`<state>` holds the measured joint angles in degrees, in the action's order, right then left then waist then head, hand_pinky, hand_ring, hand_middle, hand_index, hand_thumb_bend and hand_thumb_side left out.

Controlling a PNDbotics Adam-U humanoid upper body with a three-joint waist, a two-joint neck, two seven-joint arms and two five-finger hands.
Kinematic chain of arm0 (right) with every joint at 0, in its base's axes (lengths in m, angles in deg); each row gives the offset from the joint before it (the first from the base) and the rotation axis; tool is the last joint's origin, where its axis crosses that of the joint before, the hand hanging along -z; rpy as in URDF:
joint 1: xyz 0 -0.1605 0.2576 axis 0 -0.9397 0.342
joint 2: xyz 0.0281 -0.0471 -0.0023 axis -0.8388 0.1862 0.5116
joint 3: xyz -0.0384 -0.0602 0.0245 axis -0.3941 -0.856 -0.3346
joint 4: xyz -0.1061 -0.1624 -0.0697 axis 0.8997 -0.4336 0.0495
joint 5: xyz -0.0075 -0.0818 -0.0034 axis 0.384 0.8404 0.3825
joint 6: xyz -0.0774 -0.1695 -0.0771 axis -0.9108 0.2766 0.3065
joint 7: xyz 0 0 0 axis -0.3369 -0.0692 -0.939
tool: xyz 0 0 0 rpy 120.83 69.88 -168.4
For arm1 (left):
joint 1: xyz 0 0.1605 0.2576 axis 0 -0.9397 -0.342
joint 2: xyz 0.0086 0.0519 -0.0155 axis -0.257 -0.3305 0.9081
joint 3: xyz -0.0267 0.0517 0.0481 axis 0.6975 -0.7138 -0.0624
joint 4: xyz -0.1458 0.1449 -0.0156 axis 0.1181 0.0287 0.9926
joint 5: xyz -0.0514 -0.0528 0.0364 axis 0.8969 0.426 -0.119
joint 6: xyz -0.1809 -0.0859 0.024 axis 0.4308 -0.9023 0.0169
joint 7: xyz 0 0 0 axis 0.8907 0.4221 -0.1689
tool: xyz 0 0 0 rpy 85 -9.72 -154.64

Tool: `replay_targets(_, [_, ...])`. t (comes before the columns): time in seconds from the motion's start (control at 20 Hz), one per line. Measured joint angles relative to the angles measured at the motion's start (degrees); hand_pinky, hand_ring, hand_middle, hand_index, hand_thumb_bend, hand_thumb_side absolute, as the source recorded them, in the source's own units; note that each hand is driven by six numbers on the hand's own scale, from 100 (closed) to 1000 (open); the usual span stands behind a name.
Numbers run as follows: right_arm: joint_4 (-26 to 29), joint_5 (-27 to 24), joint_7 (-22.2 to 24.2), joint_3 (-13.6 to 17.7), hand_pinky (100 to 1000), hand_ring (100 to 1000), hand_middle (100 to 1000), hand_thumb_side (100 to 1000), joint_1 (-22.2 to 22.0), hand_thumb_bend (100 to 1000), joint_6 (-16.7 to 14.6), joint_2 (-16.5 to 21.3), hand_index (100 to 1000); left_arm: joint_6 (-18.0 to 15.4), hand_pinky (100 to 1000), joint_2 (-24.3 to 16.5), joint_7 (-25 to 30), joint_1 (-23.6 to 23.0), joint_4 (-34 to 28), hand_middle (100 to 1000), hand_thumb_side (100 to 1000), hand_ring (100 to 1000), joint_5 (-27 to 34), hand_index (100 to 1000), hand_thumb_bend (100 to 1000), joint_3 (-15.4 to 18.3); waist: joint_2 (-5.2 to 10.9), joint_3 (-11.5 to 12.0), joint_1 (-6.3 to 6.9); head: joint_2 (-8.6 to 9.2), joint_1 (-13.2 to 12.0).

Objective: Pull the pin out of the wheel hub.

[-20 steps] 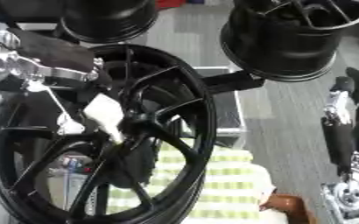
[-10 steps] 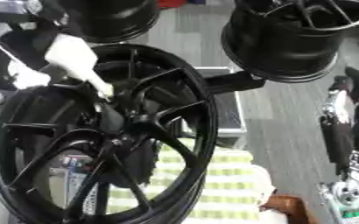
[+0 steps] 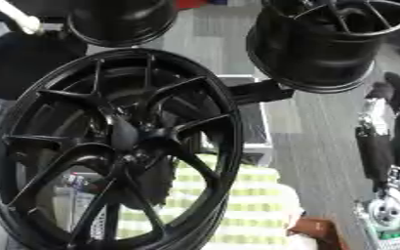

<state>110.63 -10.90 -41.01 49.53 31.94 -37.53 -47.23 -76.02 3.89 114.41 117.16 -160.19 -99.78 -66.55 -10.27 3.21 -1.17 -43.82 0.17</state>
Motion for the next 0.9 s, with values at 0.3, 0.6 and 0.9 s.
replay_targets(0.3, [0.0, 0.2, -0.22, 0.28, 893, 800, 642, 647, -0.04, 100, -0.17, 0.0, 771, -0.7, 586, -0.37, -4.81, -2.83, 8.24, 349, 248, 493, -4.34, 470, 100, 2.85, 0.0, 0.25, -0.42, 0.02, -0.29])
replay_targets(0.6, [0.0, 0.24, -0.31, 0.34, 893, 800, 642, 649, -0.05, 100, -0.23, -0.01, 771, -2.99, 922, -0.57, -6.02, -5.79, 12.47, 843, 625, 887, -11.28, 948, 100, 3.64, 0.0, 0.25, -0.53, 0.04, -0.47])
replay_targets(0.9, [0.0, 0.24, -0.36, 0.34, 893, 799, 642, 649, -0.05, 100, -0.26, -0.03, 770, -8.0, 932, -0.57, -2.92, -6.98, 11.86, 864, 802, 899, -11.96, 957, 100, 4.34, 0.0, 0.25, -0.63, 0.05, -0.44])
